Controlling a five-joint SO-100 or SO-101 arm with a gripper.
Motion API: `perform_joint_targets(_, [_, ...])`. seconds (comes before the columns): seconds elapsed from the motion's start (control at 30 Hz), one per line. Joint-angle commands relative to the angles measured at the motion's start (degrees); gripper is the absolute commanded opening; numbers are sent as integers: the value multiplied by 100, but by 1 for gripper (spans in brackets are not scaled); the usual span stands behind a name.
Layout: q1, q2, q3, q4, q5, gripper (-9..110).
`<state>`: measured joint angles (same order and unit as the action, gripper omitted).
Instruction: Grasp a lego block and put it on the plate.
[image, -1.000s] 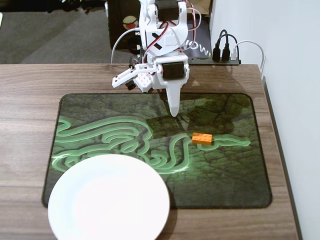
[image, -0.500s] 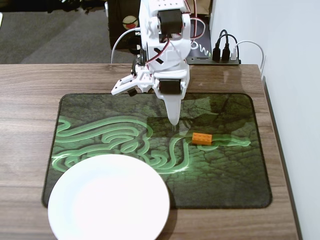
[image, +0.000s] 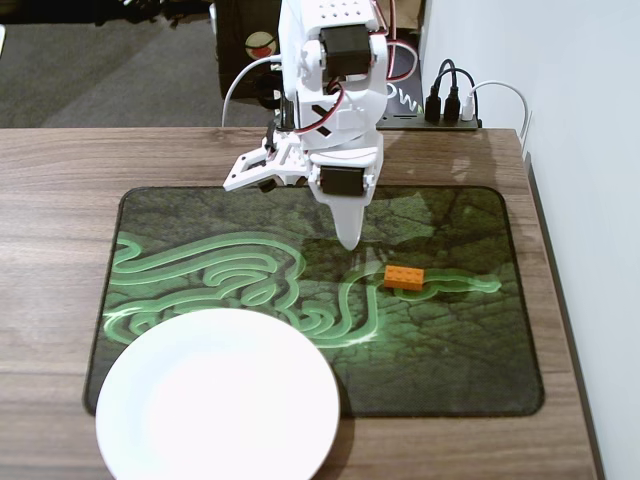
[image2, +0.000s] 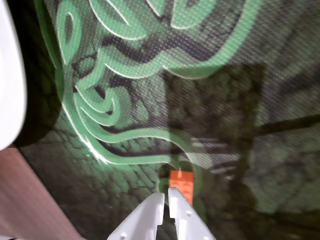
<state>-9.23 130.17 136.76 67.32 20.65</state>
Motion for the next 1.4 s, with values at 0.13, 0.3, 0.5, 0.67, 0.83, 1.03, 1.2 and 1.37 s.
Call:
perform_joint_targets(0.13, [-501,-439,-422,378,70,1])
perform_joint_targets(0.3, [-826,-1002,-448,202,114,1])
perform_joint_targets(0.5, [-791,-1081,-633,158,-167,1])
perform_joint_targets(0.67, [-826,-1178,-747,167,-255,1])
perform_joint_targets(0.83, [-835,-1415,-800,-9,-246,1])
perform_joint_targets(1.03, [-1028,-1547,-800,-97,-79,12])
perform_joint_targets(1.2, [-1178,-1564,-756,-88,158,29])
perform_joint_targets(1.37, [-1178,-1608,-756,-53,334,43])
